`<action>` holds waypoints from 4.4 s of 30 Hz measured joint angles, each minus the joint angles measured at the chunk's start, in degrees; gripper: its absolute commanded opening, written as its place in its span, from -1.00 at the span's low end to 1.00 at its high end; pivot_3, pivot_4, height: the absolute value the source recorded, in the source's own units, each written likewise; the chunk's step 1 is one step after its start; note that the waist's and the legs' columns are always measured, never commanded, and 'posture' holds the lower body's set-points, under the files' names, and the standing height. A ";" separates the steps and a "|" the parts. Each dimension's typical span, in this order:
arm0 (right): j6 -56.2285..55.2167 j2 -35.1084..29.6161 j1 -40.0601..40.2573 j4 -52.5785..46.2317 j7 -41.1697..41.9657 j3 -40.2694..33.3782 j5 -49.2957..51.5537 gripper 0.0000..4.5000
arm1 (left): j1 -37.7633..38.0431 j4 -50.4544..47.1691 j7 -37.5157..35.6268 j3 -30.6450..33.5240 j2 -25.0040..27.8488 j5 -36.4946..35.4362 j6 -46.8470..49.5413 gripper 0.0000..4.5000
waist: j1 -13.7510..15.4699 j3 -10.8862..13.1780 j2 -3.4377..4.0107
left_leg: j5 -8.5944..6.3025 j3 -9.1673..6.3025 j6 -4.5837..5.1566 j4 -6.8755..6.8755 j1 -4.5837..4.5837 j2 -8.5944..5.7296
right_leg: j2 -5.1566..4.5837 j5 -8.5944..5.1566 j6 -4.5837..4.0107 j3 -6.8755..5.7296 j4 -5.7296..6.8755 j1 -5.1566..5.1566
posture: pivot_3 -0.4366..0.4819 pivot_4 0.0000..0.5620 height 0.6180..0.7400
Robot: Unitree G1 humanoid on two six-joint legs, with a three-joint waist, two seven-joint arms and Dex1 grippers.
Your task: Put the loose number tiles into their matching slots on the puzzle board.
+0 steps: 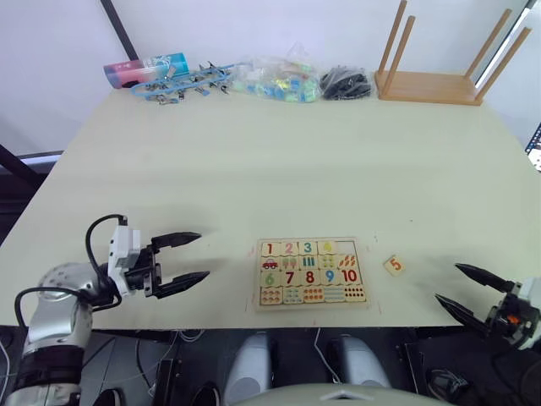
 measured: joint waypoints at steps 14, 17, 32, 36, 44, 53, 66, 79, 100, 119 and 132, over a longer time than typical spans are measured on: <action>13.84 9.58 -1.71 -16.53 -27.86 15.56 -14.96 0.91 | -6.26 -2.81 -4.60 -5.23 2.12 -0.64 0.14 1.00 | -0.12 0.00 0.02 | 0.01 -0.01 -0.01 0.01 -0.04 -0.01 | 0.05 -0.05 -0.07 0.00 0.04 -0.05 | -0.05 -0.47 0.95; 16.73 9.65 -1.78 -18.81 -31.31 16.80 -16.91 0.91 | -6.32 -2.59 -4.64 -5.67 2.44 -0.73 0.10 1.00 | -0.04 -0.01 0.01 | 0.00 -0.01 0.00 0.01 -0.07 -0.02 | 0.04 -0.06 -0.09 -0.01 0.02 -0.06 | -0.05 -0.47 0.95; 26.89 14.89 0.25 -26.69 -43.23 18.45 -16.86 -0.34 | -6.34 -2.59 -4.70 -7.04 2.77 -1.74 -0.04 1.00 | -0.06 -0.06 -0.07 | 0.01 -0.05 0.00 0.06 -0.09 0.00 | 0.08 -0.07 -0.09 -0.03 0.04 -0.06 | -0.05 -0.47 0.95; 31.50 18.57 -1.60 -28.49 -49.18 18.57 -17.17 -0.34 | -6.35 -2.59 -4.71 -7.08 2.80 -1.87 -0.04 1.00 | -0.11 -0.05 -0.06 | 0.01 -0.05 0.00 0.08 -0.08 0.01 | 0.08 -0.06 -0.09 -0.02 0.08 -0.07 | -0.05 -0.47 0.95; 38.77 26.29 -3.46 -32.48 -60.14 21.31 -19.16 -0.34 | -6.89 -2.12 -4.72 -7.25 3.27 -2.23 -0.13 1.00 | -0.10 -0.06 -0.08 | 0.01 -0.05 -0.01 0.07 -0.22 0.00 | 0.08 -0.07 -0.09 -0.04 0.06 -0.19 | -0.05 -0.47 0.95; 35.59 24.93 -2.52 -31.87 -59.84 22.80 -20.43 0.96 | -7.06 -2.01 -4.72 -7.32 3.30 -2.26 -0.61 1.00 | -0.06 -0.08 -0.11 | 0.01 -0.07 0.00 0.09 -0.22 0.01 | 0.09 -0.07 -0.09 -0.05 0.06 -0.18 | -0.05 -0.47 0.95; 25.98 2.91 -6.18 -26.27 -31.52 13.20 -7.28 0.96 | -6.86 -1.64 -4.74 -7.32 3.24 -2.36 -1.42 1.00 | -0.23 -0.04 -0.06 | 0.01 -0.02 0.00 0.10 -0.16 -0.01 | 0.16 0.00 0.02 0.01 0.06 -0.15 | -0.05 -0.47 0.95; 10.47 -13.28 -22.62 1.51 4.97 16.02 -5.70 0.96 | -5.06 -1.21 -4.76 -7.02 2.54 -2.40 -2.31 1.00 | -0.13 -0.02 -0.05 | 0.00 -0.07 0.00 0.11 -0.15 0.02 | 0.43 0.06 0.09 0.09 0.06 -0.14 | -0.05 -0.47 0.95; -12.91 -13.19 -51.90 38.19 23.83 35.30 -17.80 0.96 | -3.46 -3.31 -4.77 -5.86 2.62 -2.72 -2.29 1.00 | -0.17 0.08 0.07 | 0.01 0.04 0.00 0.16 -0.15 0.03 | 0.42 0.08 0.08 0.18 0.08 -0.17 | -0.05 -0.47 0.95; -19.81 -13.19 -55.35 44.82 23.90 38.83 -17.25 -0.12 | -3.60 -3.38 -4.76 -5.86 2.61 -2.70 -2.26 1.00 | -0.48 0.07 0.04 | 0.01 0.37 0.00 0.24 0.11 0.14 | 0.40 0.13 -0.03 0.49 0.11 -0.03 | -0.05 -0.47 0.95; -16.29 -13.18 -55.88 43.90 23.84 39.90 -16.25 -0.12 | -3.85 -3.39 -4.77 -5.87 2.61 -2.70 -2.13 1.00 | -0.94 0.07 0.04 | 0.00 0.53 0.01 0.24 0.15 0.33 | 0.41 0.13 -0.05 0.59 0.12 -0.08 | -0.05 -0.47 0.95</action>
